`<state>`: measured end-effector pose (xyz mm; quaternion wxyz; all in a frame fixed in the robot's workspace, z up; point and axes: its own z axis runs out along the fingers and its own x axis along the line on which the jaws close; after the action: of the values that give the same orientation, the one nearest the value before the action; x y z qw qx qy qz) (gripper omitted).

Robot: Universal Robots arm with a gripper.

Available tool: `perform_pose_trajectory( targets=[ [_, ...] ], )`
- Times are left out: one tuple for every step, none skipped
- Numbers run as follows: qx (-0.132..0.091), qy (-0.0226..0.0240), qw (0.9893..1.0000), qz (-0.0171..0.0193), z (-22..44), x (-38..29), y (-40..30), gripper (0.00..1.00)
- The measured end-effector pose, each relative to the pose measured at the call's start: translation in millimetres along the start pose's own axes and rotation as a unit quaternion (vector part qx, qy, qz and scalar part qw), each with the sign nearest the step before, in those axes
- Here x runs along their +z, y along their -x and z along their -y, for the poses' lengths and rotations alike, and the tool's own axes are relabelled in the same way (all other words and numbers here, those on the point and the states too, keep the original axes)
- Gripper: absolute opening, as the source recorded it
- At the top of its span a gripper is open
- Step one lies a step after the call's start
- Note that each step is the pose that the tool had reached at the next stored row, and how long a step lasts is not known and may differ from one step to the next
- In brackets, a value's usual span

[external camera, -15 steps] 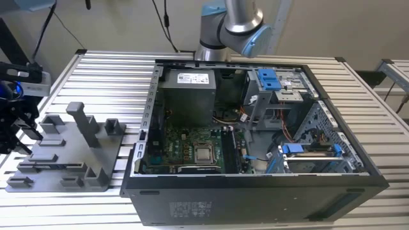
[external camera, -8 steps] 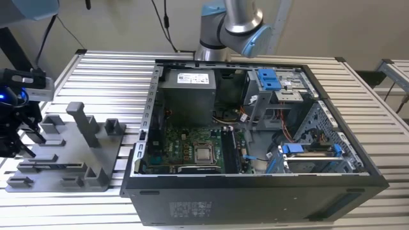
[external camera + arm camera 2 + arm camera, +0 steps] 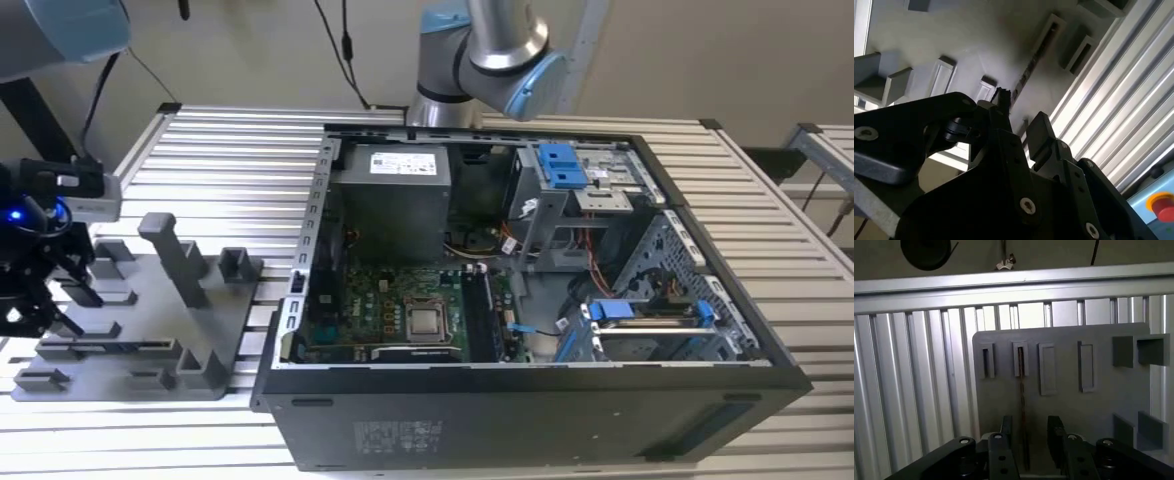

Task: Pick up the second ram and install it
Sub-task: 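Pick up the second ram and move it above second insertion slot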

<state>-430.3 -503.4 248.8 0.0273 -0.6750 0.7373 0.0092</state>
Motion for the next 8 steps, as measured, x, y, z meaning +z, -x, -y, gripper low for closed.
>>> perform_pose_trajectory(
  targets=[
    [-0.001,-0.0003,1.0,0.0001,0.0,1.8,-0.1,0.42],
    [-0.003,-0.0005,1.0,0.0001,0.0,3.6,-0.2,0.42],
    [-0.006,-0.0007,1.0,0.0002,-0.1,5.4,-0.3,0.42],
    [-0.008,-0.001,1.0,0.0003,-0.1,7.2,-0.4,0.42],
    [-0.011,-0.0014,0.9999,0.0004,-0.2,9.2,-0.4,0.42],
    [-0.014,-0.0019,0.9999,0.0005,-0.2,11.0,-0.4,0.42],
    [-0.017,-0.0022,0.9999,0.0006,-0.3,12.5,-0.5,0.42],
    [-0.02,-0.0027,0.9998,0.0008,-0.3,14.5,-0.5,0.42]
  ],
)
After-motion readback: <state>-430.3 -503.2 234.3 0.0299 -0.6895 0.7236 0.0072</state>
